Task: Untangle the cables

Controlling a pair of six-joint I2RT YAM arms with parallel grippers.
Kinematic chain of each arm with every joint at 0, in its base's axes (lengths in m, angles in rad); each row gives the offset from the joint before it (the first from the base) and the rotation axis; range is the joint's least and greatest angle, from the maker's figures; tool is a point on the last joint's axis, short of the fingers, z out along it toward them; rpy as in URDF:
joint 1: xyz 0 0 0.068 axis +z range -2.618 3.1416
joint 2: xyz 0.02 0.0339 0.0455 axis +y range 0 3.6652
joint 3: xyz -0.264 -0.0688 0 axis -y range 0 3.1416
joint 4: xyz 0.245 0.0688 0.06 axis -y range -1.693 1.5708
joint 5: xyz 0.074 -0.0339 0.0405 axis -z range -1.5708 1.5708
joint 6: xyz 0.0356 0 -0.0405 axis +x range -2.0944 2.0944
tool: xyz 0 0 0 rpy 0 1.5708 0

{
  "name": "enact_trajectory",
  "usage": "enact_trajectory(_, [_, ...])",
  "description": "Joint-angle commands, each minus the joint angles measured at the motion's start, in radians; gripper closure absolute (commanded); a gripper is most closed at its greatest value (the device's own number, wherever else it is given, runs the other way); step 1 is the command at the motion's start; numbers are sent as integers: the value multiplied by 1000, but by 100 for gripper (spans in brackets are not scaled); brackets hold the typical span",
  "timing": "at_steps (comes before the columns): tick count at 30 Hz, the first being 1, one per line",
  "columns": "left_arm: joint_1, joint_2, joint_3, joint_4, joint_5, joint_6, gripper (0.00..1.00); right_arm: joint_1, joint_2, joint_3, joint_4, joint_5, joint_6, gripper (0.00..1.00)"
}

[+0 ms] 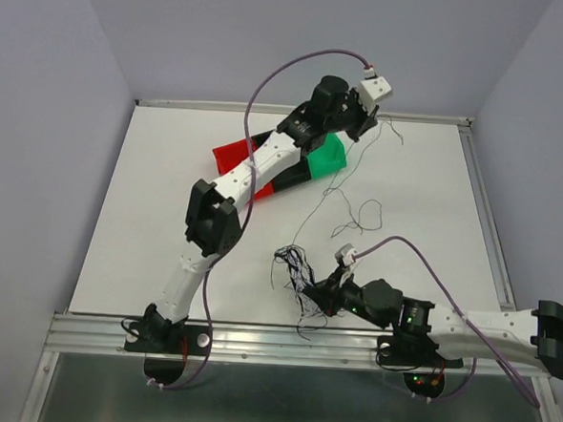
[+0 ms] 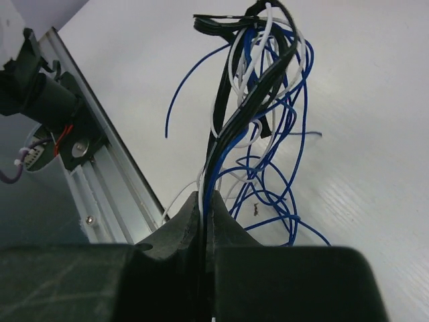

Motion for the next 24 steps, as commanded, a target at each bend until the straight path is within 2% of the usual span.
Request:
enact_trajectory(1, [-30,29,113,-86,46,-12,56,10,-31,6,140,-29,-6,99])
enact_trajectory(2, [-39,11,84,-80,4,52,47,10,-67,-17,139,-19,-4,99])
enact_trajectory(3, [-48,-45,-8,-57,-79,68,41,10,-86,-29,139,-9,-2,99])
enact_trajectory(4, [-44,-81,-60,-28,-97,76,28,11,-110,-40,137,-1,-2,99])
enact_trajectory(5, [-39,-118,-109,16,-100,80,23,10,-129,-51,134,16,2,99])
enact_trajectory(6, [-30,-179,-175,26,-85,85,12,10,-164,-58,114,27,7,99])
enact_trajectory(8, [-30,-242,-200,-22,-54,105,2,10,-195,-63,102,50,16,99])
enact_trajectory(11, [-33,-267,-113,-224,-25,128,1,10,-201,-60,84,74,48,99])
enact_trajectory(14, [-30,-302,-96,-405,-31,140,1,10,-186,-42,59,113,79,99])
enact_trajectory(17, [-9,-466,-290,-383,-24,154,1,10,-164,-26,42,157,120,99])
enact_trajectory(18, [5,-580,-429,-353,-11,160,1,10,-158,-25,44,168,131,99])
enact_trajectory(20, [10,-753,-607,-274,-33,188,1,10,-141,-15,41,208,149,99])
enact_trajectory(24, [14,-964,-763,-260,2,222,1,8,-135,-2,27,268,172,100])
